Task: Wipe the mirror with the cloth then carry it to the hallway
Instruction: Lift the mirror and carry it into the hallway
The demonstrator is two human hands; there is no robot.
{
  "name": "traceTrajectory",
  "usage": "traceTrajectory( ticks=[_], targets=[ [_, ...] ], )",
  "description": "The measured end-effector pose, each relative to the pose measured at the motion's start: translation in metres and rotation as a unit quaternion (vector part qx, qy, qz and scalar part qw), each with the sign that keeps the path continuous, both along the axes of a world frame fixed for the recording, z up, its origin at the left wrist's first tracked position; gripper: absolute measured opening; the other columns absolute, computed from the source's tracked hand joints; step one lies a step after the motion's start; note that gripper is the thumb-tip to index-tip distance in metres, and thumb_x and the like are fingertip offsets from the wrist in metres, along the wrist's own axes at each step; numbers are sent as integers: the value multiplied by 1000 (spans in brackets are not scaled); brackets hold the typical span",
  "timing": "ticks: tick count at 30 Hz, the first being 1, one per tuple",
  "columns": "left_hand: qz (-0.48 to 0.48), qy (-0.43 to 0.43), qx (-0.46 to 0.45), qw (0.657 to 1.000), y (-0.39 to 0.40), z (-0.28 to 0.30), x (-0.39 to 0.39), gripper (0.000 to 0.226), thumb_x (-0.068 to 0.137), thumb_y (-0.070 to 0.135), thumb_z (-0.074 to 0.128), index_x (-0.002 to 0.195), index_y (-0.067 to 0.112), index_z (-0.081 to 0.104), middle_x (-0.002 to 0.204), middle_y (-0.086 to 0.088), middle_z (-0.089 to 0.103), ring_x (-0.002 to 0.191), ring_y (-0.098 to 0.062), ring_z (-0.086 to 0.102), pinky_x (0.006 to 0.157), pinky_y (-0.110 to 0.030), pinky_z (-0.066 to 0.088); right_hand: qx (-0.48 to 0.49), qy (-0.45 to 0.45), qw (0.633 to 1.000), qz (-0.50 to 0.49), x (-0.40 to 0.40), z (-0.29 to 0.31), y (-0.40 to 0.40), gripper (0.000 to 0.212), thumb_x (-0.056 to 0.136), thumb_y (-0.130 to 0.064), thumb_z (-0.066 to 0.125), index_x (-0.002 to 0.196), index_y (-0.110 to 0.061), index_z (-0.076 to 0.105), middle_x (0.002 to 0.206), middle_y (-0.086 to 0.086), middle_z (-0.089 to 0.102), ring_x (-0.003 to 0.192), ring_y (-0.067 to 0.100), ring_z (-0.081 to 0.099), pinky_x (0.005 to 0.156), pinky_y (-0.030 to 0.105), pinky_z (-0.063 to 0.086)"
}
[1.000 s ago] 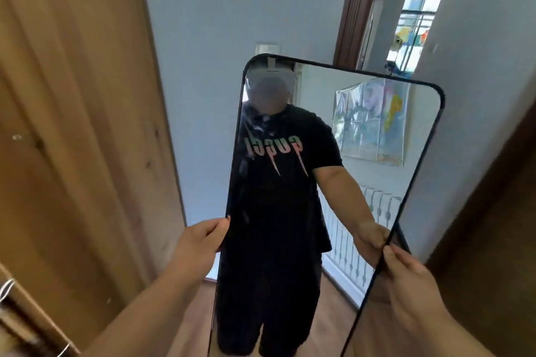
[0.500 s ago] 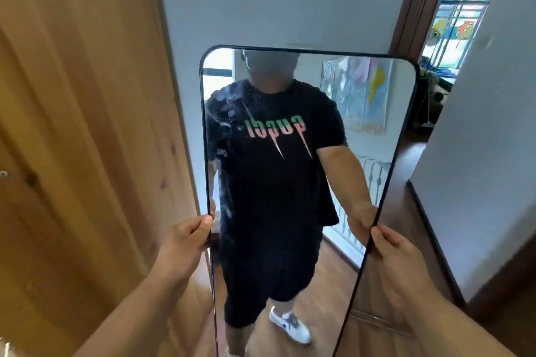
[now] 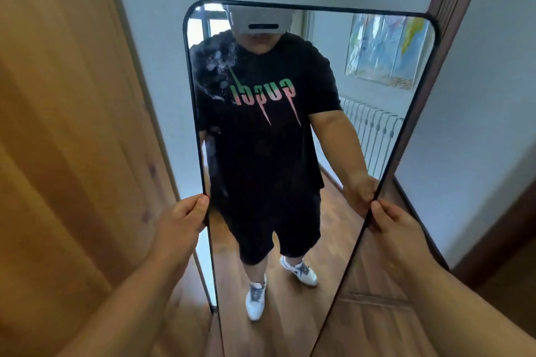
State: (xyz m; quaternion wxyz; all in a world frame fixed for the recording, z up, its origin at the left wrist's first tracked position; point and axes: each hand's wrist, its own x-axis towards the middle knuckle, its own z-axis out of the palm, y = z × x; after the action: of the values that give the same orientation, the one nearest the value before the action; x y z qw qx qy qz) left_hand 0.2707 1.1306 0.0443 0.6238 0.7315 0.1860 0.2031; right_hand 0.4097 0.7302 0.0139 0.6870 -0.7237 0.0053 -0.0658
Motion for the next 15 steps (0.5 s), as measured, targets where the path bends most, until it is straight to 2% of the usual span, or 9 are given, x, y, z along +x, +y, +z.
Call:
traceTrajectory(
  ticks=[2,4,6,11,13,15],
  targets=[
    [-4,2,-7,1000,7,-2,5,30,117,44,57,115,42,88,111,7,88,112,-21,82,110,-51,64,4,-9,1000,2,6,-5,8,28,108,-42,66,122,-22,81,108,0,85,103,21,80,90,39,61],
    [-9,2,-14,1000,13,-5,8,30,118,43,57,114,44,87,111,7,88,113,-21,82,110,-49,63,15,-7,1000,3,14,-10,14,30,109,-37,65,127,-16,78,117,11,82,113,33,76,104,51,59],
    [-11,-1,-19,1000,18,-7,9,31,118,41,58,111,45,88,110,6,89,111,-20,83,108,-47,64,32,-1,999,0,20,-13,17,30,109,-34,66,129,-13,77,118,13,81,118,37,75,108,54,57],
    [-6,6,-31,999,23,-15,8,27,113,52,62,104,52,87,107,8,88,108,-19,82,102,-40,65,70,20,997,1,21,-19,23,28,108,-30,67,131,-17,77,121,4,83,118,24,77,110,49,56],
    [-14,6,-32,999,23,-16,7,32,98,69,64,104,49,87,106,5,88,105,-18,82,97,-36,66,76,27,997,2,22,-22,25,24,109,-29,66,128,-20,79,120,-1,84,114,17,78,108,45,56],
    [-16,6,-31,999,24,-20,6,44,85,78,61,104,49,88,105,8,88,104,-12,83,88,-25,66,80,33,996,4,20,-25,26,24,109,-29,66,127,-21,79,119,-4,84,114,13,78,107,42,56]
  ],
)
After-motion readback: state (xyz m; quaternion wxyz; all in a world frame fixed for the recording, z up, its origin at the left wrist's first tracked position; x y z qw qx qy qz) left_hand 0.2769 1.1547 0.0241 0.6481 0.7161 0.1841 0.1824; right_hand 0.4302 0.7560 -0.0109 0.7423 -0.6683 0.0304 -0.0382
